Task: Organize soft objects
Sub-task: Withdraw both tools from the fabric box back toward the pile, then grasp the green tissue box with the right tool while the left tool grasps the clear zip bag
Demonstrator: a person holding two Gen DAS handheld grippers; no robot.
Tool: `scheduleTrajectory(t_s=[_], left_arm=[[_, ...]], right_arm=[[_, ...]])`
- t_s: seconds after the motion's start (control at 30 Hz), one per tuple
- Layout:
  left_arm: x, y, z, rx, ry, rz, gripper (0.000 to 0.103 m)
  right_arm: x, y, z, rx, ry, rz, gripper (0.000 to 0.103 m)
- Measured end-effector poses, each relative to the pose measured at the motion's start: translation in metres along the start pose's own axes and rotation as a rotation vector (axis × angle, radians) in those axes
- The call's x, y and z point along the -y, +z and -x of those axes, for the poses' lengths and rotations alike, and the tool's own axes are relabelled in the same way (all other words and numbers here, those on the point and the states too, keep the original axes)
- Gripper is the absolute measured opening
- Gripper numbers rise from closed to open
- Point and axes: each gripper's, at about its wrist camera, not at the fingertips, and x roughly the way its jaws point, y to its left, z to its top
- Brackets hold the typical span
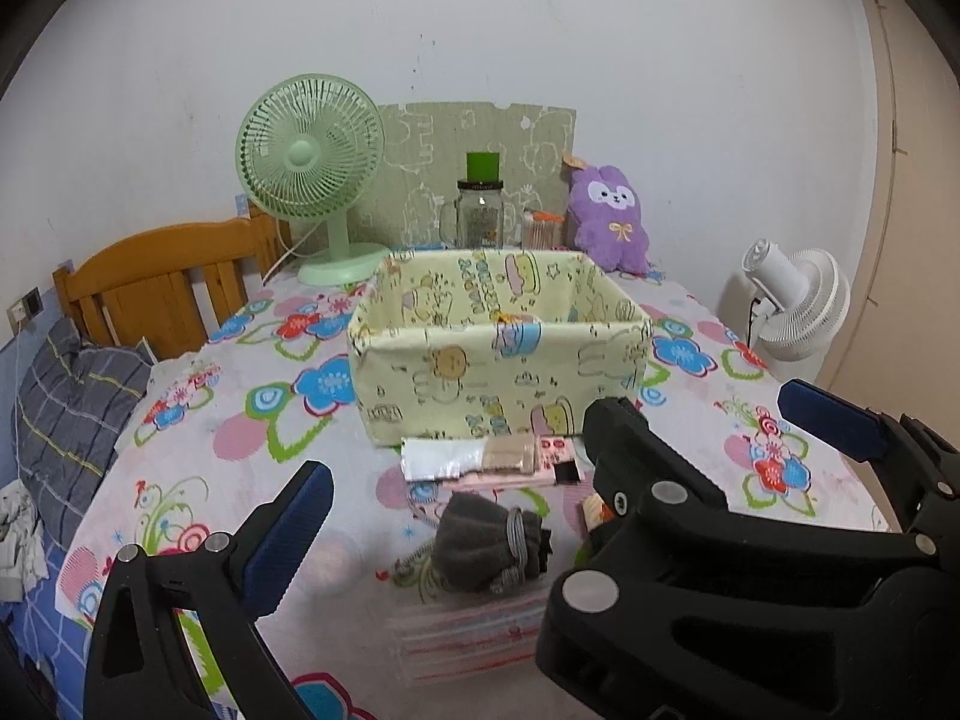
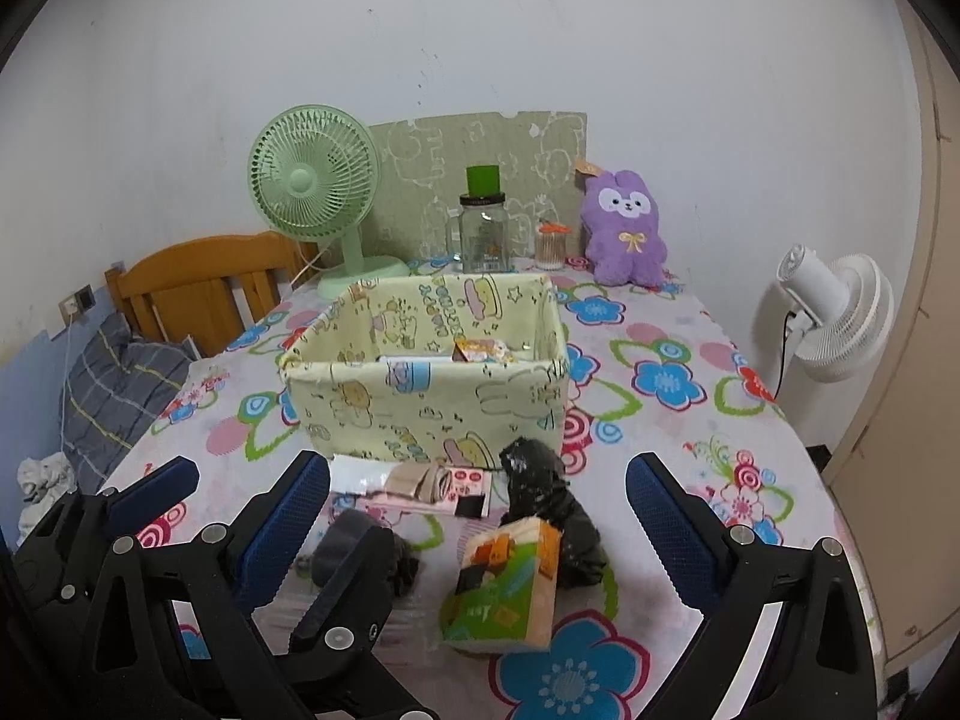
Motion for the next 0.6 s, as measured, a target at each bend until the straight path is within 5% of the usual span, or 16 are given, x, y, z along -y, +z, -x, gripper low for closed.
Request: scheduleTrajectory(t_s=[0.6], left_arm=[[0.007, -0.039, -0.020, -0.093, -0.004, 0.044, 0.102]], right_arm=[[0.010, -0.038, -0.017, -0.073, -0.027, -0.012, 0.099]])
